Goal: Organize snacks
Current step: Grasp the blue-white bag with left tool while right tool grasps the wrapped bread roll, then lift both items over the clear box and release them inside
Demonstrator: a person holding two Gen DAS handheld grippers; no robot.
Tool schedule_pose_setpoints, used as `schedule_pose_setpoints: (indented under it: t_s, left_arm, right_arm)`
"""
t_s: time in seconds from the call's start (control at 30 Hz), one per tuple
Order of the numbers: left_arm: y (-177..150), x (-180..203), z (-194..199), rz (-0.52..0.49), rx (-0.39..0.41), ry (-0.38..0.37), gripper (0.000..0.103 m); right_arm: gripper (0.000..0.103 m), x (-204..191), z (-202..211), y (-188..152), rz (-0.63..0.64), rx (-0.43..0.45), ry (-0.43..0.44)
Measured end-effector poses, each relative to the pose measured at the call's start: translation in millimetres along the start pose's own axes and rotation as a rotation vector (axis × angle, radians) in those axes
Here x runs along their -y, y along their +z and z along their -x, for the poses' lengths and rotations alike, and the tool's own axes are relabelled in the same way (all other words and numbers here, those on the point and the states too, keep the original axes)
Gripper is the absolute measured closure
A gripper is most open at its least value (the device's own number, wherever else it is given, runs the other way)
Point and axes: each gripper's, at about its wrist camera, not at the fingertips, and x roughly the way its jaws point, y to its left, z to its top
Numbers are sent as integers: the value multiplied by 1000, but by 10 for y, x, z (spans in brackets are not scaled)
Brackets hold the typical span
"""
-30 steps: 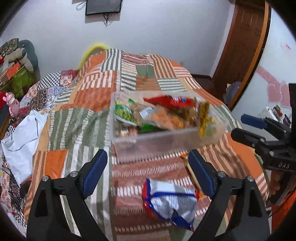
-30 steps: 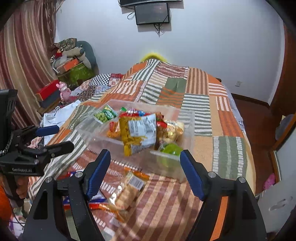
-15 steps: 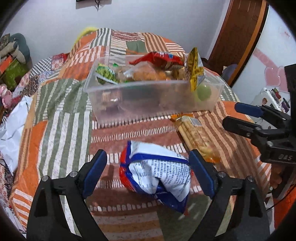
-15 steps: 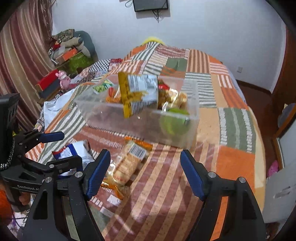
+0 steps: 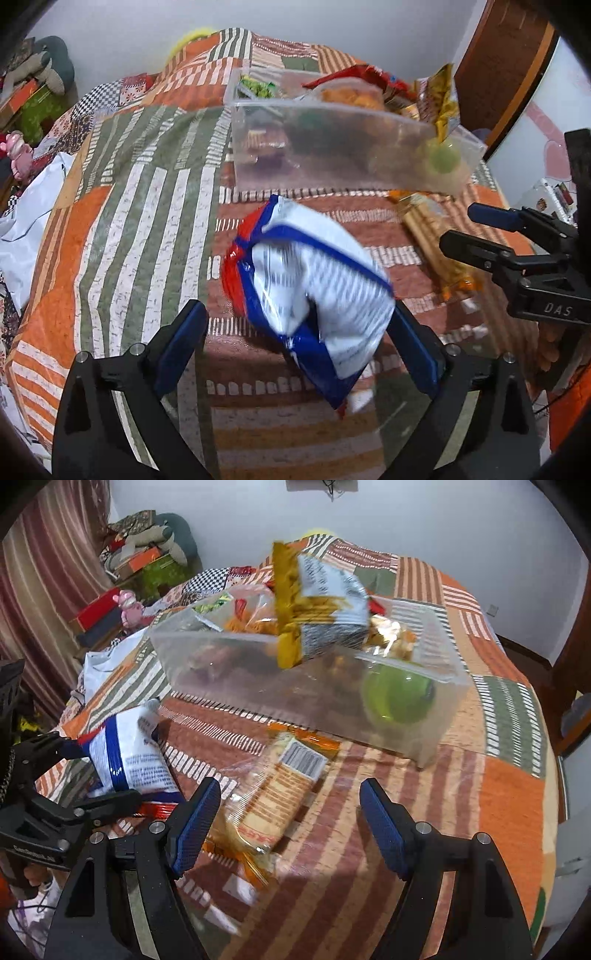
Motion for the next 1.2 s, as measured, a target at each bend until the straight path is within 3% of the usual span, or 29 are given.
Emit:
schedule_pose_setpoints:
  t_s: [0.27,0.33,0.4,0.57,0.8,1.2]
  left_arm:
    - [48,34,11,1,58,-34,13]
    - [78,46,12,-1,68,-50,21]
    - [98,63,-2,1,67,-66,29]
    - [106,90,-11,-7,72,-70,35]
    - [93,107,62,-19,83,-67,37]
    - [201,132,512,-13,197,-56,37]
  right_arm:
    - [28,-24,-188,12,-32,-45,11]
    - [30,-13,-230,9,-46,-63,28]
    - [38,-16,-239,-6,-47,-58,22]
    - [71,-34,-217,-9,-34,-56,24]
    - [71,38,-62,-70,-35,-14,26]
    - [71,90,403,-80,-1,87,-11]
